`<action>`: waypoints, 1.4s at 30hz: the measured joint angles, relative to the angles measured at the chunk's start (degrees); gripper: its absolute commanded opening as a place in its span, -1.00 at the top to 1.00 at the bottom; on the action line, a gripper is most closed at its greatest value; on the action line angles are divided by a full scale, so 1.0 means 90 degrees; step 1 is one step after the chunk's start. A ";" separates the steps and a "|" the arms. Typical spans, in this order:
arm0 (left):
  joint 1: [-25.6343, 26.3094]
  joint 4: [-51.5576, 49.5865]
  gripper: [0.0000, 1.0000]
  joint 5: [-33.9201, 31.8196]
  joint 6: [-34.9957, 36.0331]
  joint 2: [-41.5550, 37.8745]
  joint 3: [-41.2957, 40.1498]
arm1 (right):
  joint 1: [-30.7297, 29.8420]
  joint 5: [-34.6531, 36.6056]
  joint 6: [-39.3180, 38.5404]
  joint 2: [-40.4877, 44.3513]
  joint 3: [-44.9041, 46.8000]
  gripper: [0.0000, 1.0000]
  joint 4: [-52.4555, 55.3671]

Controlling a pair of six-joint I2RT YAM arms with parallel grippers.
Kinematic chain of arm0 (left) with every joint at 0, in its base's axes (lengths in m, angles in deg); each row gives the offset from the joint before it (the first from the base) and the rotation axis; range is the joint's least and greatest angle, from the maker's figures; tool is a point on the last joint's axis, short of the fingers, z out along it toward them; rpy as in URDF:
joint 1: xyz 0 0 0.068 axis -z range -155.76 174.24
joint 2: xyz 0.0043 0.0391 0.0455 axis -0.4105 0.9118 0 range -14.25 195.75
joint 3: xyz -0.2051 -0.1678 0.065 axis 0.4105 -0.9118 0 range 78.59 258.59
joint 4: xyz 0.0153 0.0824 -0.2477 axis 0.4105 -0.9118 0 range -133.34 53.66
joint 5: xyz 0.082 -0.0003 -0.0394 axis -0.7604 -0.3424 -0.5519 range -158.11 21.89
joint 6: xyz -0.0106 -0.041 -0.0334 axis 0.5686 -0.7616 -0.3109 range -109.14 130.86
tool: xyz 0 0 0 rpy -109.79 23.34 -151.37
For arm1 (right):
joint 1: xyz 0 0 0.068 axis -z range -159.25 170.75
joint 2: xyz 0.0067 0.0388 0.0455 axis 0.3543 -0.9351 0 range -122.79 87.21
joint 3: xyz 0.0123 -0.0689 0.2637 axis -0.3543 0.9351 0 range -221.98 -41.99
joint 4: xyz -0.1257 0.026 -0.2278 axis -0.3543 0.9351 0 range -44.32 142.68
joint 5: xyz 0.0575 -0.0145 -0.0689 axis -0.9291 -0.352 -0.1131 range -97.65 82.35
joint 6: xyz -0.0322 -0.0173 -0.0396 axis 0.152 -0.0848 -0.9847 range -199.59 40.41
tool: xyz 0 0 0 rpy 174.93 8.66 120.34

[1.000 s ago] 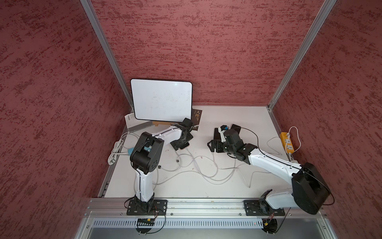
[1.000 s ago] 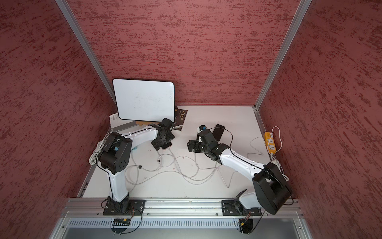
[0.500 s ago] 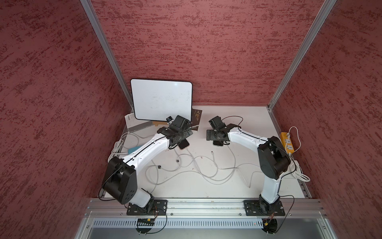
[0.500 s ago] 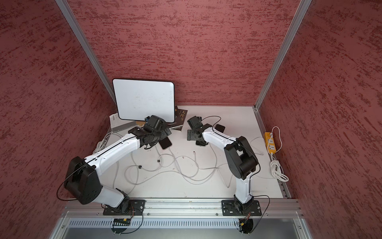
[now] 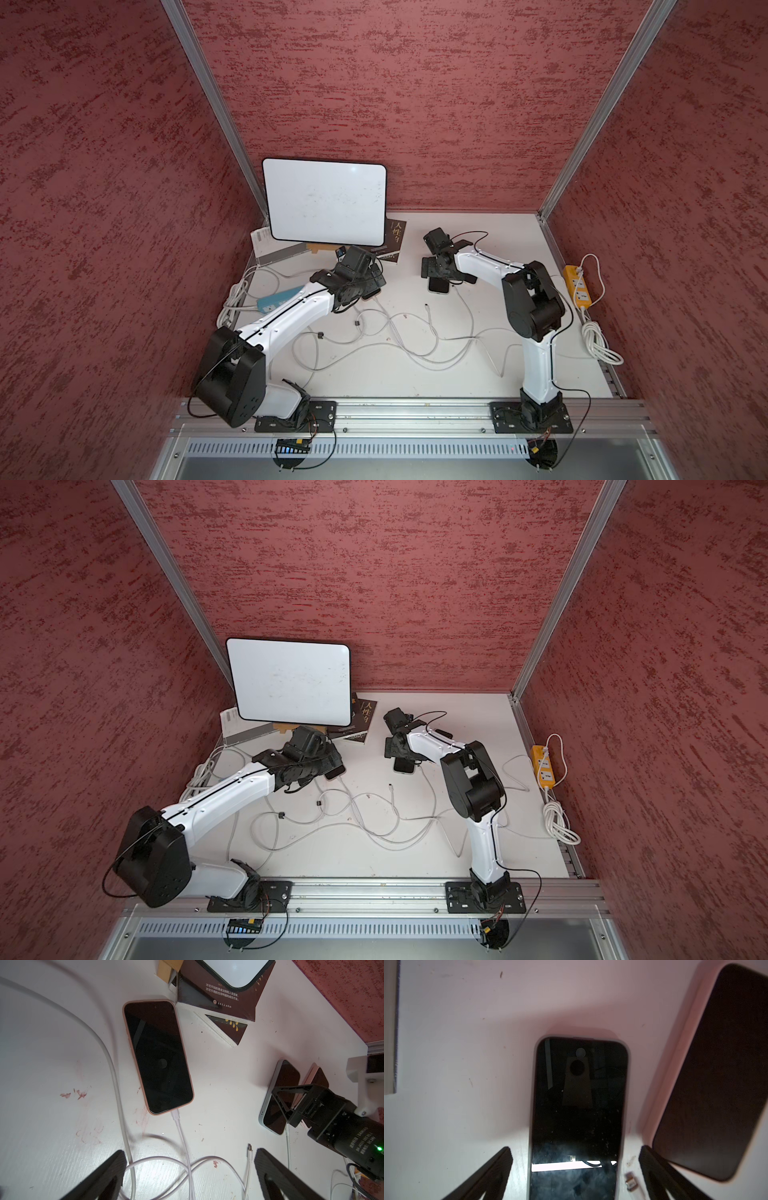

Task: Plug the charging cable into the phone
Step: Pick up the phone at the center of the board.

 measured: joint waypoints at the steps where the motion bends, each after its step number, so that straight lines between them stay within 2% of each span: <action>1: 0.0000 0.0015 -0.99 0.0007 0.0000 0.0000 0.0000 | 0.0002 -0.0041 0.0000 -0.0070 -0.0032 -0.97 0.0000; 5: 0.0000 0.0036 -0.99 0.0015 0.0000 0.0000 0.0000 | 0.0002 -0.0165 0.0002 -0.0233 -0.0051 -0.97 0.0007; 8: 0.0000 0.0036 -0.99 0.0015 0.0002 0.0000 0.0000 | 0.0005 -0.0168 0.0019 -0.0238 -0.0061 -0.90 0.0005; 19: 0.0000 0.0034 -0.96 0.0019 0.0022 0.0012 0.0002 | -0.0005 -0.0143 0.0097 -0.0032 0.0338 -0.37 -0.0335; 23: 0.0000 0.0044 -0.86 0.0066 0.0032 0.0061 0.0022 | -0.0017 -0.0260 -0.0083 0.0066 0.0481 -0.06 -0.0510; 25: -0.0034 0.0080 -0.81 0.0194 0.0041 0.0073 0.0024 | -0.0022 -0.0529 -0.0255 0.0236 0.0714 0.12 -0.0748; 27: -0.0080 0.0163 -0.75 0.0369 0.0049 0.0073 0.0024 | -0.0051 -0.0865 -0.0454 0.0493 0.1035 0.20 -0.1018; 36: -0.0357 0.0646 -0.64 0.1316 -0.0015 0.0027 0.0024 | -0.0311 -0.2909 -0.1316 0.2477 0.2815 0.23 -0.3004; 42: -0.0296 0.1248 -0.59 0.1889 -0.0058 0.0002 0.0024 | -0.0583 -0.3818 -0.1566 0.2696 0.2941 0.24 -0.3796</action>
